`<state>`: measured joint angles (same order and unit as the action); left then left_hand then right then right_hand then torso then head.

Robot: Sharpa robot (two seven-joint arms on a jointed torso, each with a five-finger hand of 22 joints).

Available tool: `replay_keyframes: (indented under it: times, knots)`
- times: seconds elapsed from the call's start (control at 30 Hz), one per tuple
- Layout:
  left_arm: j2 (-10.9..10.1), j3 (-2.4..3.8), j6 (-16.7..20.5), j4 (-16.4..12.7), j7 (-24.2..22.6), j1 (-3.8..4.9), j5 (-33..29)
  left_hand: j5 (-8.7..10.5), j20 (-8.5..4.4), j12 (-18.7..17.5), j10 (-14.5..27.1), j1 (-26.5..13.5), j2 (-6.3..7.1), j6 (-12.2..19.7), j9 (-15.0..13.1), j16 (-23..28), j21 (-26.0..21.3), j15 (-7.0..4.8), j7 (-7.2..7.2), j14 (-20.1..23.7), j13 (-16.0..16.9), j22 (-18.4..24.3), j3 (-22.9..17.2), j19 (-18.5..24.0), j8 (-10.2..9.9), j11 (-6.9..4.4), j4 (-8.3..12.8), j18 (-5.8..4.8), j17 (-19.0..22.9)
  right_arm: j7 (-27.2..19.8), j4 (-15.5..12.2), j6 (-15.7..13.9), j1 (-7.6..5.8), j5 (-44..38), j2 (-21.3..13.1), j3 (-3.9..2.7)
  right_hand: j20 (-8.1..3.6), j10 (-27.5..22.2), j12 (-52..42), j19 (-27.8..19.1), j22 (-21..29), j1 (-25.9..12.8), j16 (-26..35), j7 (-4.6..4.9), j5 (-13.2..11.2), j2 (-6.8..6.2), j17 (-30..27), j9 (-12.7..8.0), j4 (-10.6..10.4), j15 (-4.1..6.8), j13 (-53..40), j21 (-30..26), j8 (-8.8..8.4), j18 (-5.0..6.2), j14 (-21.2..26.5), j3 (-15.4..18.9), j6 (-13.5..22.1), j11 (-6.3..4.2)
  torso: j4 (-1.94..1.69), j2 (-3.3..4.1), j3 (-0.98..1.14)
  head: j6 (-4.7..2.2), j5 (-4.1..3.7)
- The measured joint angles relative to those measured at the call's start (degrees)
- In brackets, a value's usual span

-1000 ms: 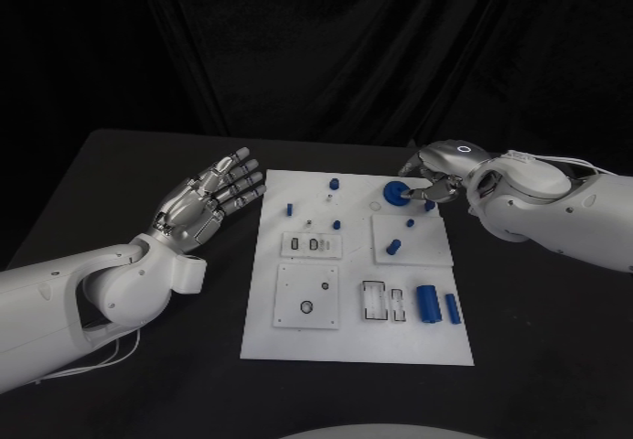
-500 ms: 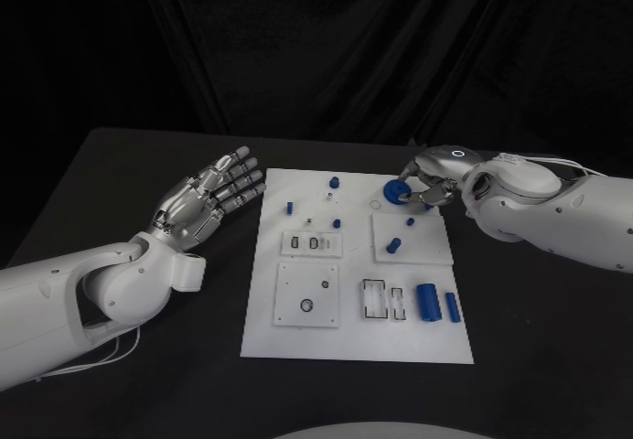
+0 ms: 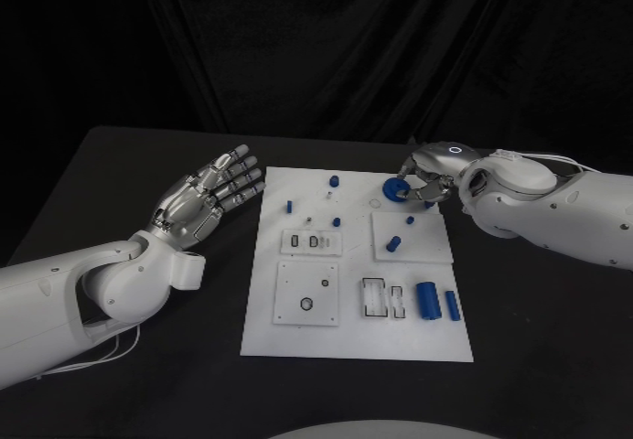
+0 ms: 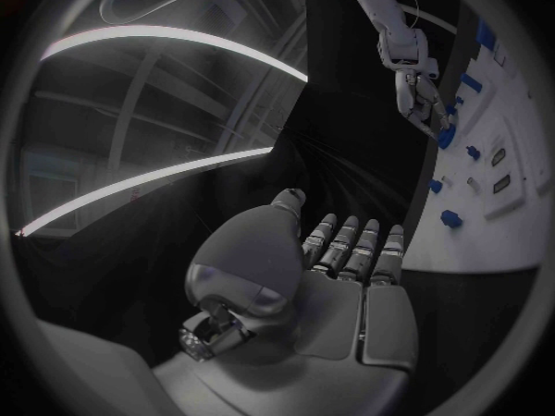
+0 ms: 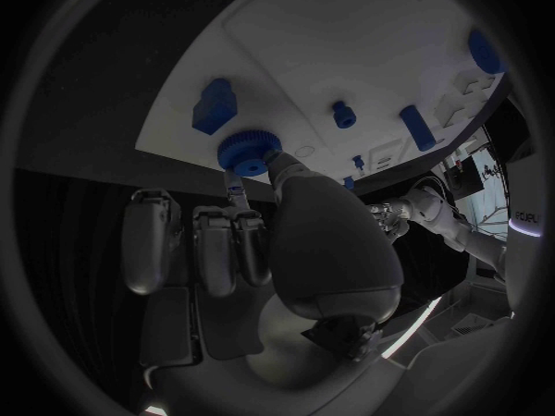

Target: Assemble the parts on the task board

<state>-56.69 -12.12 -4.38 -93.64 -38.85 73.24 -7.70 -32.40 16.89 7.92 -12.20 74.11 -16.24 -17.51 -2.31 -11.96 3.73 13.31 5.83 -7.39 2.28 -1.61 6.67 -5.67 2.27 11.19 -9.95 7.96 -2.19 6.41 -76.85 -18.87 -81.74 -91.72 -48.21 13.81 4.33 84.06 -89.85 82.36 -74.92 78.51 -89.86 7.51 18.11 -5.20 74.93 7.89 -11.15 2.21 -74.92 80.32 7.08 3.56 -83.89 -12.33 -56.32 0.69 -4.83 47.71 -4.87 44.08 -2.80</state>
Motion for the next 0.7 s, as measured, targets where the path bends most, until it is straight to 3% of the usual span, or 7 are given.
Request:
replay_keyframes:
  times: [0.3, 0.37, 0.43, 0.53, 0.7]
  knots:
    - [0.0, 0.0, -0.14, 0.15, 0.0, -0.02, 0.0, 0.0, 0.0, 0.0, 0.0, 0.0, 0.0, 0.0, 0.0, 0.0, 0.0, 0.0, 0.0, 0.0, 0.0, 0.0, 0.0, 0.0, 0.0, 0.0, 0.0, 0.0, 0.0, -1.09, -0.63, -1.71, 0.2, 0.11, -0.37, 0.08, -0.74, -0.14, 0.0, 0.81, 0.0, 1.21, 0.0, 0.36, 7.08, 0.32, 0.0, -0.11, 1.45, 0.39, 0.01, 0.76, 0.0, 0.0, -0.2, 0.54, -0.38, -0.3, 0.01, 0.0, -0.01, 0.01, 0.26]
    - [-0.02, 0.0, -0.17, 0.15, 0.0, -0.03, -0.01, 0.0, 0.0, 0.0, 0.0, 0.0, 0.0, 0.0, 0.0, 0.0, 0.0, 0.0, 0.0, 0.0, -0.01, 0.0, 0.0, 0.0, 0.0, 0.0, 0.0, 0.0, 0.0, -1.32, -1.42, -2.48, 0.26, -0.03, -0.93, 0.16, -0.55, -0.14, 0.0, 1.39, 0.01, 1.59, 0.0, 0.36, 7.86, -0.07, 0.0, -0.11, 2.45, 0.39, 0.01, 1.28, 0.0, -0.07, -0.2, -0.41, -0.38, -0.3, 0.01, 0.0, -0.01, 0.04, 0.37]
    - [-0.11, 0.0, -0.19, 0.13, 0.0, -0.03, -0.01, 0.0, 0.0, 0.0, 0.0, 0.0, 0.0, 0.0, 0.0, 0.0, 0.0, 0.0, 0.0, 0.0, -0.01, 0.0, 0.0, 0.0, 0.0, 0.0, 0.0, 0.0, 0.0, -1.46, -2.21, -3.14, 0.31, -0.24, -1.46, 0.26, -0.54, -0.14, 0.0, 1.39, 0.01, 1.59, 0.0, 0.36, 8.54, -0.07, -0.01, -0.11, 3.03, 0.39, 0.01, 1.92, 0.0, -0.93, -0.2, -0.72, -0.38, -0.3, 0.01, 0.0, -0.01, 0.06, 0.47]
    - [-0.3, 0.0, -0.21, 0.08, 0.0, -0.03, -0.01, 0.0, 0.0, 0.0, 0.0, 0.0, 0.0, 0.0, 0.0, 0.0, 0.0, 0.0, 0.0, 0.0, 0.0, 0.0, 0.0, 0.0, 0.0, 0.0, 0.0, 0.0, 0.01, -1.56, -4.17, -4.05, 0.2, -0.58, -2.4, 0.41, -0.54, -0.14, 0.0, 1.39, 0.01, 1.55, 0.0, 0.36, 8.97, -0.09, -0.01, -0.11, 3.1, 0.39, 0.01, 2.07, 0.0, -0.93, -0.2, -0.66, -0.38, -0.3, 0.01, 0.01, -0.01, 0.07, 0.61]
    - [-0.44, 0.0, -0.21, -0.05, 0.0, -0.03, -0.01, 0.0, 0.0, 0.27, 0.0, 0.0, 0.0, -0.21, 0.0, 0.0, 0.0, 0.0, 0.21, 0.0, 0.03, 0.0, -0.16, 0.0, 0.0, 0.0, 0.16, 0.0, 0.01, -1.59, -7.77, -5.16, -1.51, -1.09, -3.07, 0.34, -0.54, -0.14, 0.0, 1.39, 0.01, 0.54, 0.0, 0.36, 8.98, -0.44, -0.01, -0.11, 2.78, 0.39, 0.01, 2.27, 0.0, -0.92, -0.2, -0.98, -0.38, -0.3, 0.01, -0.01, -0.03, 0.07, 0.53]
